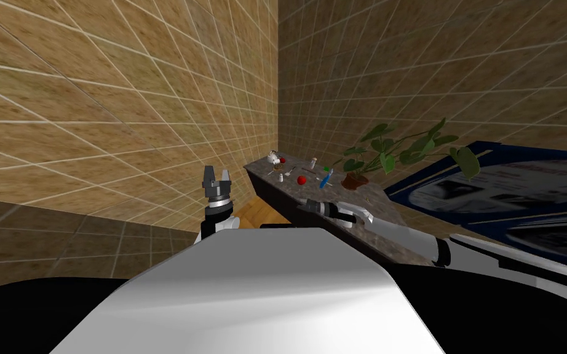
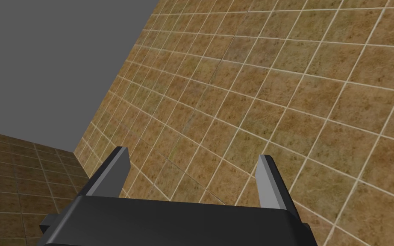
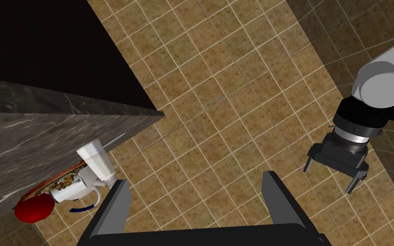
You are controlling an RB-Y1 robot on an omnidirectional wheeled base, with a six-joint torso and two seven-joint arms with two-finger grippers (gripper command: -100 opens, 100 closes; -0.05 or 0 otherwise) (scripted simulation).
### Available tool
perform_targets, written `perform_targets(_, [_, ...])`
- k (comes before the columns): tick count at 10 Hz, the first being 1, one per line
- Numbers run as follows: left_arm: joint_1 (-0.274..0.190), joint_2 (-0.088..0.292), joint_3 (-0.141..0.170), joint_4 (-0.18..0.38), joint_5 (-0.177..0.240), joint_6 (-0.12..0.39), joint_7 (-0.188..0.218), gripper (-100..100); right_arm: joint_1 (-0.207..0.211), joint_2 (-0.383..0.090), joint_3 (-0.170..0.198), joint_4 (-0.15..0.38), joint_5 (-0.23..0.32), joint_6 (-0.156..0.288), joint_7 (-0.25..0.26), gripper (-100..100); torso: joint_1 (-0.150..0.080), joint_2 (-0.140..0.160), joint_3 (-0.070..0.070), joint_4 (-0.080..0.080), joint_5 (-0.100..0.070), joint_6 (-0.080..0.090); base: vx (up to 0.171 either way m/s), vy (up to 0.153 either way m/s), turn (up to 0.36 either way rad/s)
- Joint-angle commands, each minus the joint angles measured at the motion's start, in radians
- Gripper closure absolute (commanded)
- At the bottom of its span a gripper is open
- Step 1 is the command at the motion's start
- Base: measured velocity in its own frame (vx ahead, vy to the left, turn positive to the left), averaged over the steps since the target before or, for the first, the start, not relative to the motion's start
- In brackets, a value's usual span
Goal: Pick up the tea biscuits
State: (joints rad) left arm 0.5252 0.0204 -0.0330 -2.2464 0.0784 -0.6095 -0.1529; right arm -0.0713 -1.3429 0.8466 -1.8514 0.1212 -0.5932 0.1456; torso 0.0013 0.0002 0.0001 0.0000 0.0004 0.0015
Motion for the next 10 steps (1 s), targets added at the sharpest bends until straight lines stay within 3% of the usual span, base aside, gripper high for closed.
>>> perform_targets(1, [0.0, 0.0, 0.0, 0.0, 0.0, 0.0, 0.0, 0, -0.028, -0.05, 0.05, 0.021, 0.016, -0.001, 0.012, -100, 0.0, 0.0, 0.0, 0.0, 0.0, 0.0, 0.022, 0.028, 0.153])
perform_targets(3, [0.0, 0.0, 0.0, 0.0, 0.0, 0.0, 0.0, 0, -0.046, -0.122, 0.093, 0.046, 0.03, -0.007, 0.026, -100, 0.0, 0.0, 0.0, 0.0, 0.0, 0.0, 0.022, 0.028, 0.139])
perform_targets(5, [0.0, 0.0, 0.0, 0.0, 0.0, 0.0, 0.0, 0, -0.046, -0.146, 0.112, 0.046, 0.03, -0.007, 0.026, -100, 0.0, 0.0, 0.0, 0.0, 0.0, 0.0, 0.018, 0.014, 0.05])
perform_targets(6, [0.0, 0.0, 0.0, 0.0, 0.0, 0.0, 0.0, 0, -0.063, -0.184, 0.16, 0.072, 0.044, -0.013, 0.041, -100, 0.0, 0.001, 0.0, 0.0, 0.0, 0.0, 0.019, 0.028, 0.184])
perform_targets(7, [0.0, 0.0, 0.0, 0.0, 0.0, 0.0, 0.0, 0, -0.063, -0.207, 0.161, 0.072, 0.044, -0.013, 0.041, -100, 0.0, 0.0, 0.0, 0.0, 0.0, 0.0, 0.018, 0.018, 0.107])
perform_targets(8, [0.0, 0.0, 0.0, 0.0, 0.0, 0.0, 0.0, 0, -0.078, -0.24, 0.202, 0.097, 0.058, -0.019, 0.055, -100, 0.0, 0.0, 0.0, 0.0, 0.0, 0.0, 0.023, 0.025, 0.183])
perform_targets(9, [0.0, 0.0, 0.0, 0.0, 0.0, 0.0, 0.0, 0, -0.078, -0.26, 0.209, 0.097, 0.058, -0.019, 0.055, -100, 0.001, 0.0, 0.0, 0.0, 0.0, 0.0, 0.02, 0.019, 0.082])
perform_targets(10, [0.0, 0.0, 0.0, 0.0, 0.0, 0.0, 0.0, 0, -0.092, -0.296, 0.25, 0.123, 0.071, -0.024, 0.068, -100, 0.0, 0.0, 0.0, 0.0, 0.0, 0.0, 0.023, 0.026, 0.149])
